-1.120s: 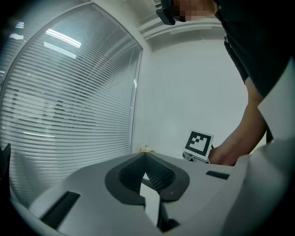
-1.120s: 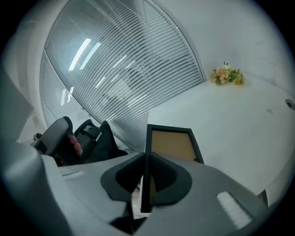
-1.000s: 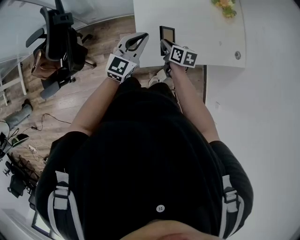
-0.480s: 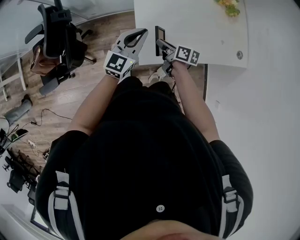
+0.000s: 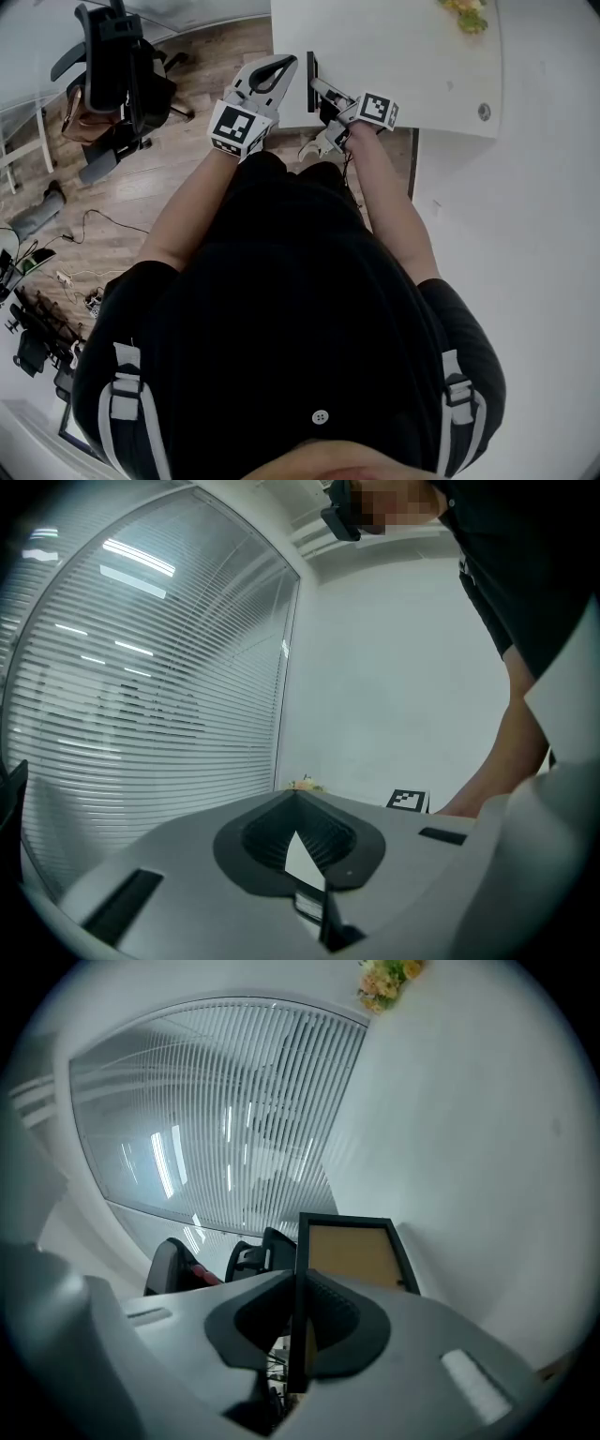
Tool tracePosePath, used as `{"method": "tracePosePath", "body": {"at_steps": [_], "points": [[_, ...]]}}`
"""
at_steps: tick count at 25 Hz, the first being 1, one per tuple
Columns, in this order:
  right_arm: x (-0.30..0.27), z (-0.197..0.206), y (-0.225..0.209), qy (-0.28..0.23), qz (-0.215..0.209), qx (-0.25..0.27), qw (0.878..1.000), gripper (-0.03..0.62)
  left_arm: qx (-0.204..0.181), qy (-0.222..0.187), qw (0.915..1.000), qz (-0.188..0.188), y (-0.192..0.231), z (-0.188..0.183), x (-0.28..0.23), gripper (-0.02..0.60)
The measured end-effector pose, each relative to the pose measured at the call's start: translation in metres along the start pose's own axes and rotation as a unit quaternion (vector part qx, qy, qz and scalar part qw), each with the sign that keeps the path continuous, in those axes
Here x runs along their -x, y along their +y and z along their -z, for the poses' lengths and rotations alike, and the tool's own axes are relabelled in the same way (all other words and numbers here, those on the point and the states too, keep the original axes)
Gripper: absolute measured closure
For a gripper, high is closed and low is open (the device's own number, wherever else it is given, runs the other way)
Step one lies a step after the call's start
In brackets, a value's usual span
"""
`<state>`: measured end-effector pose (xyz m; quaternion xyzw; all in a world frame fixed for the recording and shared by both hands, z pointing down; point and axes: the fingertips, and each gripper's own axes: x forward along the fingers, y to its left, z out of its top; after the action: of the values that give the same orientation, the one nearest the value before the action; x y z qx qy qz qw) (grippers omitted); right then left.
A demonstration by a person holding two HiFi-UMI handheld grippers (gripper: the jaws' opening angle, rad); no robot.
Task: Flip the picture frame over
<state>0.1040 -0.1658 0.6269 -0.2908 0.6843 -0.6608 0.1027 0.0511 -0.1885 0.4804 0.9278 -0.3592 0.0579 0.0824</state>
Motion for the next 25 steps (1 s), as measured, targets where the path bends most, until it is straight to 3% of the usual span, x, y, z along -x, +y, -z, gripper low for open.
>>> {"method": "tracePosePath", "body": {"at_steps": [7,11,19,25], "points": [[-0.004,0.001,-0.006,-0.011,-0.059,-0.067,0.996,0.543,0.007,0.003,1.0,0.006,-0.007,0.004,-0.005,0.577],[-0.007,0.003,-0.01,-0.009,-0.083,-0.078,0.993,0.543,0.01,0.006,0.9999,0.004,-0.009,0.008,-0.006,0.577],[-0.001,0.0,-0.024,-0.012,-0.087,-0.073,0.993,0.542,0.015,0.002,0.9999,0.003,-0.005,0.011,-0.007,0.577],[0.003,-0.004,-0.028,-0.017,-0.066,-0.057,0.996,0.539,0.017,-0.001,0.9998,0.007,-0.004,0.012,-0.005,0.577]]}}
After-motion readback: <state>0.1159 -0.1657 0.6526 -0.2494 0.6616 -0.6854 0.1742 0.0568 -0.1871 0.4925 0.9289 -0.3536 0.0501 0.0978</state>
